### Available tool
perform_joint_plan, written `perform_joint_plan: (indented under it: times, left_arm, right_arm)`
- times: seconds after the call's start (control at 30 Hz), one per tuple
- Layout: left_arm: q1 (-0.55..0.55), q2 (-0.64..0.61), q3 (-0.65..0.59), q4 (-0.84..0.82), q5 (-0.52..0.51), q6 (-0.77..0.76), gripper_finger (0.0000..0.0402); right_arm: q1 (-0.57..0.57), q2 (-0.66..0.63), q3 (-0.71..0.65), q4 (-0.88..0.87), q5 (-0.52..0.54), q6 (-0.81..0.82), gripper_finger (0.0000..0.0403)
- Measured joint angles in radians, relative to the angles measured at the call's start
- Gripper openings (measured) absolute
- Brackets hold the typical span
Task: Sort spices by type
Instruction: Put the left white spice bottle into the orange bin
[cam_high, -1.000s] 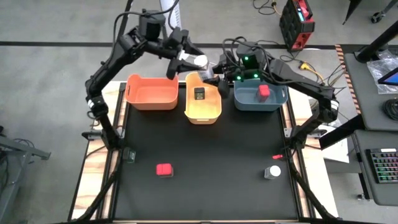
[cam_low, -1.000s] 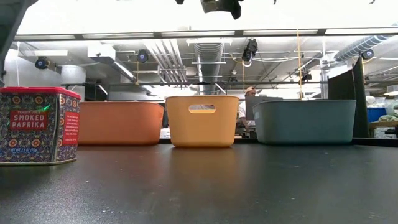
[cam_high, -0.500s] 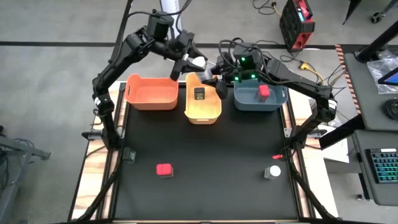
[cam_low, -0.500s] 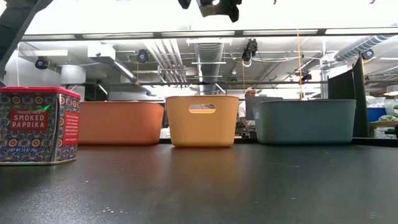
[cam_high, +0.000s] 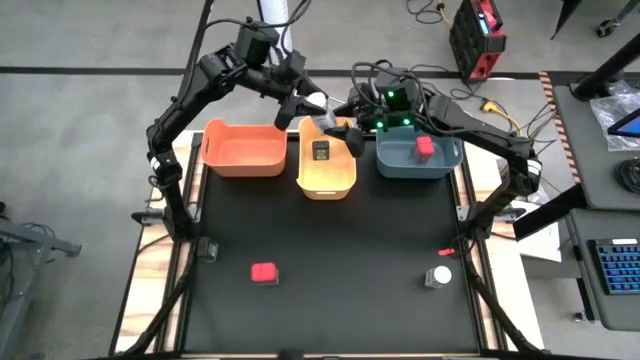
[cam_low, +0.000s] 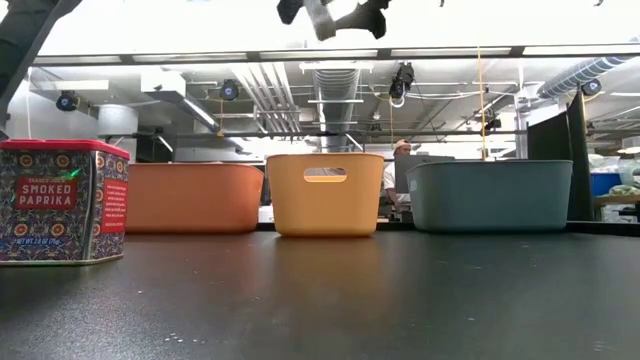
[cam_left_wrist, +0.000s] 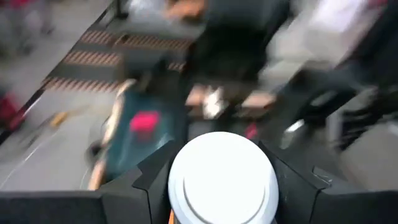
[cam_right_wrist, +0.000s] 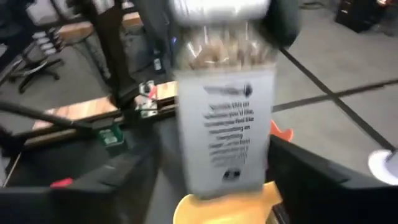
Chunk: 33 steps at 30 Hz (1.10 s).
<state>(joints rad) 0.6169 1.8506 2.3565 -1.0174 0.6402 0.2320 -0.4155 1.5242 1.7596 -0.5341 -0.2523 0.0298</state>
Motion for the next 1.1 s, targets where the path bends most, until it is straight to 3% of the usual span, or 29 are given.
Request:
perform_joint_plan:
  times: [0.17, 0.33, 0.47, 0.57, 0.7, 0.77, 0.87, 0.9, 1.0, 1.1]
  left_arm:
    - [0.022, -0.030, -0.021, -0.110, -0.203, 0.028, 0.0183]
    - [0.053, -0.070, -0.053, -0.115, -0.267, -0.019, 0.0183]
    - [0.059, -0.139, -0.156, -0.110, -0.367, -0.055, 0.0183]
    - [0.060, -0.239, -0.339, -0.019, -0.412, -0.106, 0.0183]
    - [0.057, -0.429, -0.727, 0.306, -0.520, -0.238, 0.0183]
    - [0.053, -0.528, -0.922, 0.443, -0.695, -0.313, 0.0183]
    - [0.047, -0.637, -1.173, 0.516, -1.032, -0.379, 0.0183]
    - [0.049, -0.657, -1.242, 0.557, -1.099, -0.394, 0.0183]
    - [0.050, -0.695, -1.388, 0.748, -1.165, -0.455, 0.0183]
    - [0.074, -0.688, -1.474, 0.790, -1.182, -0.582, 0.0183]
  right_arm:
    - [0.001, -0.002, 0.000, -0.008, 0.021, 0.036, 0.0349]
    - [0.001, -0.002, 0.001, -0.059, 0.021, 0.038, 0.0347]
    - [0.001, -0.002, 0.001, -0.117, 0.020, 0.038, 0.0327]
    - [0.001, -0.002, 0.001, -0.133, 0.019, 0.032, 0.0313]
    - [0.001, -0.002, 0.001, -0.141, 0.018, 0.022, 0.0296]
    - [0.001, -0.002, 0.001, -0.141, 0.018, 0.010, 0.0289]
    - [0.001, -0.002, 0.001, -0.141, 0.018, -0.002, 0.0280]
    - [0.001, -0.002, 0.001, -0.141, 0.018, -0.005, 0.0278]
    - [0.001, -0.002, 0.001, -0.129, 0.018, -0.015, 0.0272]
    - [0.001, -0.002, 0.001, -0.114, 0.018, -0.017, 0.0267]
